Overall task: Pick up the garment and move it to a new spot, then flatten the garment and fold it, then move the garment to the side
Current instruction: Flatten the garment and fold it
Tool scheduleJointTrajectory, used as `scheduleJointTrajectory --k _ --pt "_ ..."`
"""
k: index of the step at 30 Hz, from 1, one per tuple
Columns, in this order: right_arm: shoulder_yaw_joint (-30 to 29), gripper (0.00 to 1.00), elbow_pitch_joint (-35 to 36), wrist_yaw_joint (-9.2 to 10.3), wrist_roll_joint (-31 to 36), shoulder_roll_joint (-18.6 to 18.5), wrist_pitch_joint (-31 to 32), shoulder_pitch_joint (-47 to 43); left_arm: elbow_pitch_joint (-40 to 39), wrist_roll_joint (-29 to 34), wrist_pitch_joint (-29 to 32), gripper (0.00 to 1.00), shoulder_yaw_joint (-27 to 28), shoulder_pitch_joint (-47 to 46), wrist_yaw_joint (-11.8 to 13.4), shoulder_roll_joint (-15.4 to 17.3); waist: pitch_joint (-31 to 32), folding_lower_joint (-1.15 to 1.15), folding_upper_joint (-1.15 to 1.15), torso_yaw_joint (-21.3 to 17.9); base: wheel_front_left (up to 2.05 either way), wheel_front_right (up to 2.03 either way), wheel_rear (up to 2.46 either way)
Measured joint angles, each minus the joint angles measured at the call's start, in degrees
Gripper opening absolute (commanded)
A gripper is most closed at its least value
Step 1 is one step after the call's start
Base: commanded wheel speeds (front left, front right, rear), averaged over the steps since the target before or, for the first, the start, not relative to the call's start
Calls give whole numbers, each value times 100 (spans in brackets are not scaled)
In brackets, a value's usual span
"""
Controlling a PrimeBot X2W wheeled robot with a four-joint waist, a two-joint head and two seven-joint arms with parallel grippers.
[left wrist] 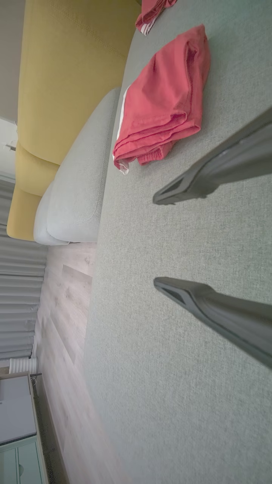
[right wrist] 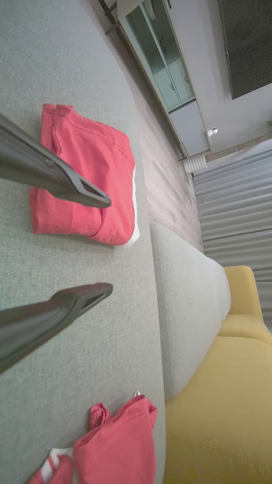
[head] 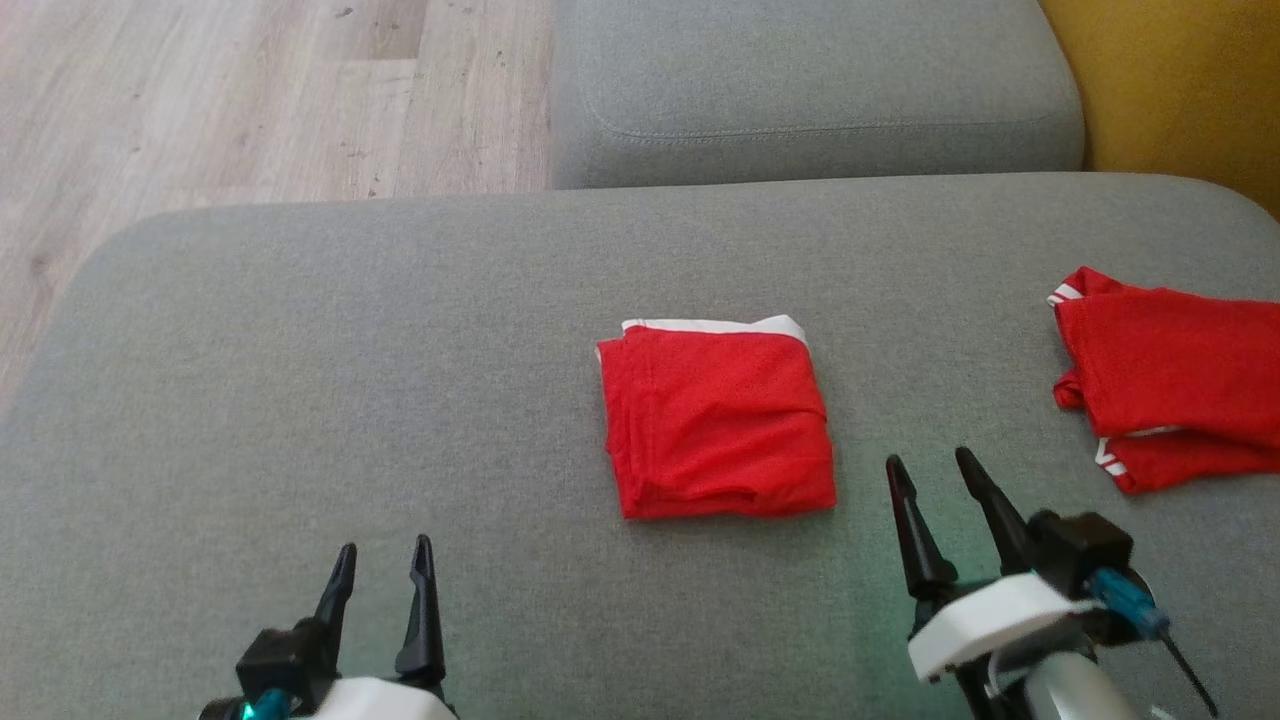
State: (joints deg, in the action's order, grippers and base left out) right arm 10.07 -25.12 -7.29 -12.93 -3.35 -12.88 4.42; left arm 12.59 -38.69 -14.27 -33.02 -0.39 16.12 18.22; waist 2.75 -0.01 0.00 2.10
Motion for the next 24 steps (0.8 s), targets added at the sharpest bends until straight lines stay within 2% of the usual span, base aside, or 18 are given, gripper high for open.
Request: scheduleJointTrajectory --k 6,12,24 --pt "-97 100 453 0 -1 40 182 -389 -3 66 0 100 183 114 -8 -19 6 0 0 17 0 0 0" --pt "-140 100 677 0 40 44 290 -416 -3 181 0 100 260 124 -59 -86 -18 0 0 37 0 0 0" --pt "-204 100 803 0 92 46 460 -554 2 307 -1 100 390 188 -159 -151 -53 1 0 45 0 0 0"
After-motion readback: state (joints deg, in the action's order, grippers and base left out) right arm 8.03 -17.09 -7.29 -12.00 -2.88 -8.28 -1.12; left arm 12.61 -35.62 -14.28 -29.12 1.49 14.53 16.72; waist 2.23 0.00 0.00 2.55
